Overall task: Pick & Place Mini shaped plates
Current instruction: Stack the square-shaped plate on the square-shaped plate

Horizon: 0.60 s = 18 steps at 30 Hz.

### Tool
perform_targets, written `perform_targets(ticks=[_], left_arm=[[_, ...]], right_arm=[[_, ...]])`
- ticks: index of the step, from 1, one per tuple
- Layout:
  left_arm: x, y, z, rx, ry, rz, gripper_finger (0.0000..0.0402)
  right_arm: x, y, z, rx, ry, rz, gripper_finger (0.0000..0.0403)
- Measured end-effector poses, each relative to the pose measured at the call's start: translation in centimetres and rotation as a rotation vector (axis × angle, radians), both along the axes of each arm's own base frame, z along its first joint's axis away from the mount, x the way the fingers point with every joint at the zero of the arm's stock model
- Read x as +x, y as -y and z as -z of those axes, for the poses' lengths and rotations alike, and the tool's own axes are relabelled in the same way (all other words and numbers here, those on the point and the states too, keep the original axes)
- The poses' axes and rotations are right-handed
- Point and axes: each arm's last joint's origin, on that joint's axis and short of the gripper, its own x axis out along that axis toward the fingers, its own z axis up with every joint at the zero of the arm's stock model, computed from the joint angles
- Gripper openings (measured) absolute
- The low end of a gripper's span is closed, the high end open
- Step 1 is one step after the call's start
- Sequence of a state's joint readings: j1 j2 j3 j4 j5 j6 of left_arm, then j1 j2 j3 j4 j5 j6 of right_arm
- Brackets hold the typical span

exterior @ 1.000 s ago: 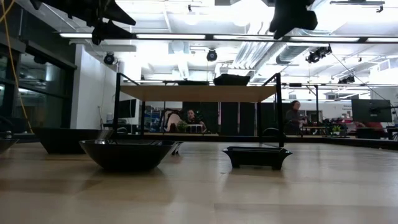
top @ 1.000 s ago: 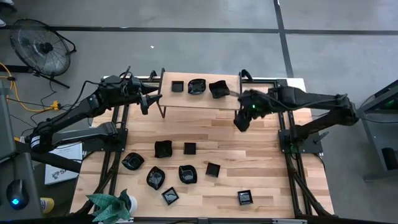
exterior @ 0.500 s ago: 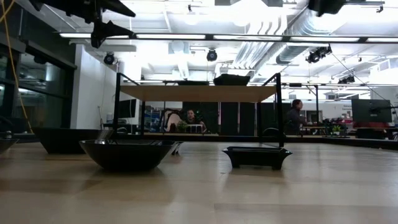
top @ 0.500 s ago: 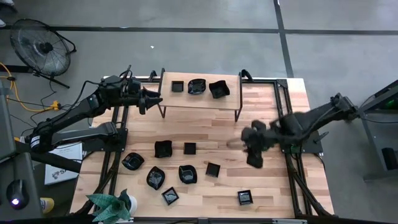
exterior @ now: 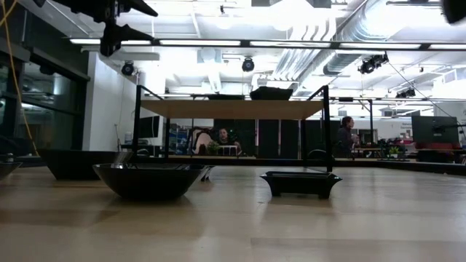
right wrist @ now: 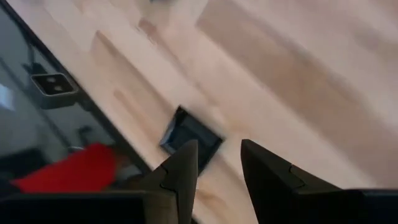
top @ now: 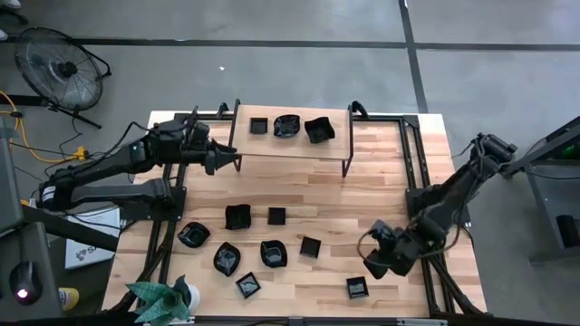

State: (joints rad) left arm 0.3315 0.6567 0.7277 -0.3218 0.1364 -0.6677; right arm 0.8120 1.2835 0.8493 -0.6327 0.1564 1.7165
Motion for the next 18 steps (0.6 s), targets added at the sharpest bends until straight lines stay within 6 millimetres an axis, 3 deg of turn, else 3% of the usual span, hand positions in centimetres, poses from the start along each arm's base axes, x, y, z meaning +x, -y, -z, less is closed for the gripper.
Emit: perform_targets(ticks=[9,18], left_arm=[[0.5,2.1,0.0,0.026,-0.006,0.030,0.0230],[0.7,3.7,0.0,0.046,-0.004,0.086,0.0230]], right_arm=[[-1.5,-1.0,3.3,0.161,-0.024,0.116,0.0118],[0.0,-3.2,5.0,0.201,-0.098,0.104,0.0118]])
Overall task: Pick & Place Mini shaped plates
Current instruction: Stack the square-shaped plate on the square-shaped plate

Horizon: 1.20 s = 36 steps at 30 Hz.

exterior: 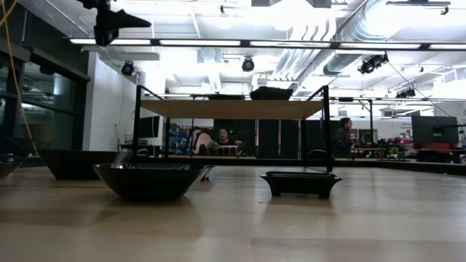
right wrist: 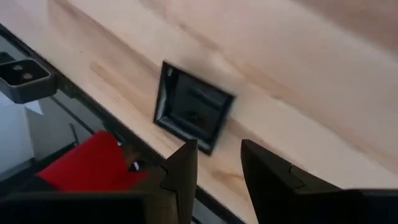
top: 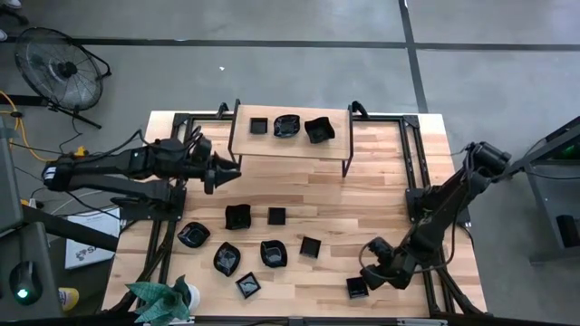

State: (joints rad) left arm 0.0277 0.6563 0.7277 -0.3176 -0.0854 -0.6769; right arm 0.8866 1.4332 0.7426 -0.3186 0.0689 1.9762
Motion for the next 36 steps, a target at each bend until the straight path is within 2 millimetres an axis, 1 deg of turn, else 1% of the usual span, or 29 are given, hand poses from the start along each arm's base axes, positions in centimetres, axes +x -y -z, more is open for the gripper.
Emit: perform_targets(ticks=[4,9,17,24,28,34,36], left_arm=[[0.0,0.4,0.0,0.018,-0.001,0.007,0.0230],[0.0,0.7,0.0,0.026,-0.002,0.022,0.0230],[0.0,0.7,0.0,0.026,-0.001,0.022,0.0230],[0.0,0.7,0.0,0.026,-0.001,0.022,0.0230],[0.0,0.7,0.0,0.026,-0.001,0.022,0.0230],[0.0,0.7,0.0,0.026,-0.001,0.022,0.0230],[0.0,0.7,0.0,0.026,-0.001,0.022,0.0230]], right_arm=[[0.8,-1.1,1.0,-0.008,-0.046,0.005,0.0118],[1.7,-2.2,1.7,-0.027,-0.071,0.013,0.0118],[2.2,-2.8,3.0,-0.079,-0.144,0.033,0.0118],[2.5,-3.2,3.4,-0.076,-0.156,0.038,0.0116],[2.5,-3.2,3.4,-0.073,-0.155,0.038,0.0091],[2.5,-3.2,3.4,-0.074,-0.154,0.037,0.0023],[2.5,-3.2,3.3,-0.076,-0.151,0.035,0.0007]])
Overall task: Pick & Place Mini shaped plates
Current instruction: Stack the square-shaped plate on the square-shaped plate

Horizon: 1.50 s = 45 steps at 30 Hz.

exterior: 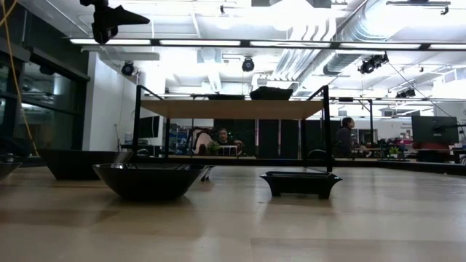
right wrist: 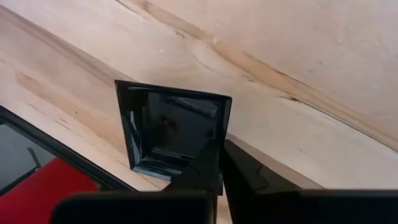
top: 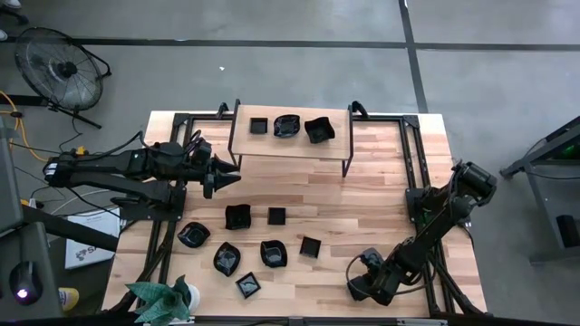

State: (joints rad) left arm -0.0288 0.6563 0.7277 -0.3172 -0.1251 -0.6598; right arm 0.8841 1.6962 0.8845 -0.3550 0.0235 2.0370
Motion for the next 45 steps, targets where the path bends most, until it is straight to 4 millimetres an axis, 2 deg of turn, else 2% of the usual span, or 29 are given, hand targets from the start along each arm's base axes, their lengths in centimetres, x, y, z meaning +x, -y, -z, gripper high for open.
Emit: perform_targets(ticks=[7,16,26,34,40,45], left_arm=[[0.0,0.0,0.0,0.000,0.000,0.000,0.0230],[0.0,0.0,0.0,-0.016,0.003,-0.005,0.0230],[0.1,-0.1,-0.3,-0.024,0.033,-0.048,0.0230],[0.2,-0.3,-0.2,-0.032,0.035,-0.111,0.0230],[1.8,-0.3,-0.1,-0.023,0.053,-0.115,0.0230],[3.6,-0.2,0.0,0.046,0.074,-0.100,0.0230]], right_arm=[[0.0,0.2,-0.3,-0.024,0.028,-0.008,0.0003],[0.1,2.2,-2.9,-0.112,0.139,0.008,0.0001],[1.4,6.2,-7.0,-0.329,0.406,0.042,0.0000],[2.6,10.1,-10.0,-0.632,0.595,0.042,0.0000],[4.7,13.5,-12.4,-0.869,0.712,-0.023,0.0000],[7.2,17.0,-14.6,-0.958,0.855,-0.081,0.0000]])
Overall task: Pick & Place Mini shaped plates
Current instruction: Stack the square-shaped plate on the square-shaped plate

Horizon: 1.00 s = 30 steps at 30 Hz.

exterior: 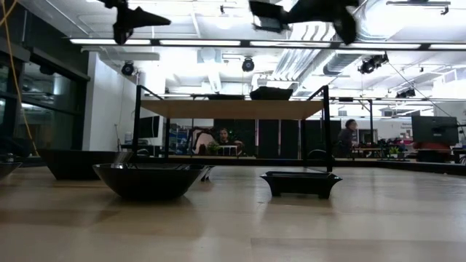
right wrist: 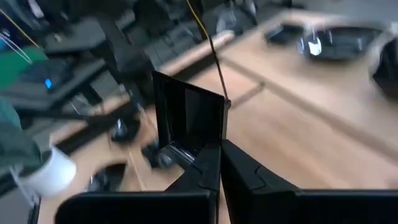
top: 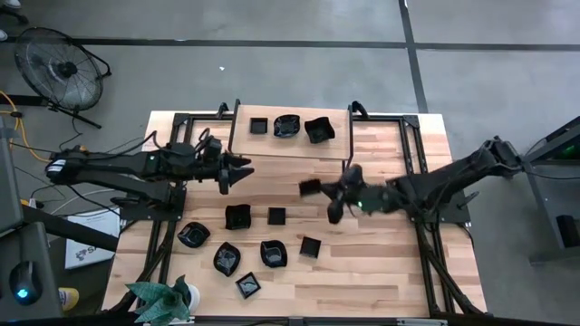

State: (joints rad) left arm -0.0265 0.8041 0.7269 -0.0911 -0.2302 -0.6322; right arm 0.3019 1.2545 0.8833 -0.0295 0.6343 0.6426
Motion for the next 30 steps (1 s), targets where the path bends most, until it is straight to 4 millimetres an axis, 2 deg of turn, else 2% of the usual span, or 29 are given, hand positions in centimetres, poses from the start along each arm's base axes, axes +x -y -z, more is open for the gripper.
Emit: perform_targets(ticks=[4,7,12,17,23,30], left_arm=[[1.2,0.0,0.4,0.106,-0.028,0.014,0.0230],[1.9,-0.2,0.8,0.144,-0.051,-0.048,0.0230],[3.3,-0.5,1.1,0.247,-0.061,-0.194,0.0230],[4.8,-0.8,1.5,0.370,-0.076,-0.297,0.0230],[6.2,-0.9,1.6,0.467,-0.065,-0.362,0.0230],[8.2,-1.2,-0.6,0.563,-0.148,-0.516,0.0230]], right_arm=[[1.0,3.3,-0.6,-0.026,0.040,0.033,0.0000],[1.2,5.6,-0.6,-0.010,0.038,0.077,0.0000],[1.2,7.8,-0.9,-0.074,0.037,0.143,0.0000],[1.4,9.0,-1.4,-0.160,0.064,0.217,0.0000],[1.7,9.6,-1.4,-0.252,0.041,0.234,0.0000],[2.3,9.7,-2.1,-0.410,0.028,0.224,0.0000]])
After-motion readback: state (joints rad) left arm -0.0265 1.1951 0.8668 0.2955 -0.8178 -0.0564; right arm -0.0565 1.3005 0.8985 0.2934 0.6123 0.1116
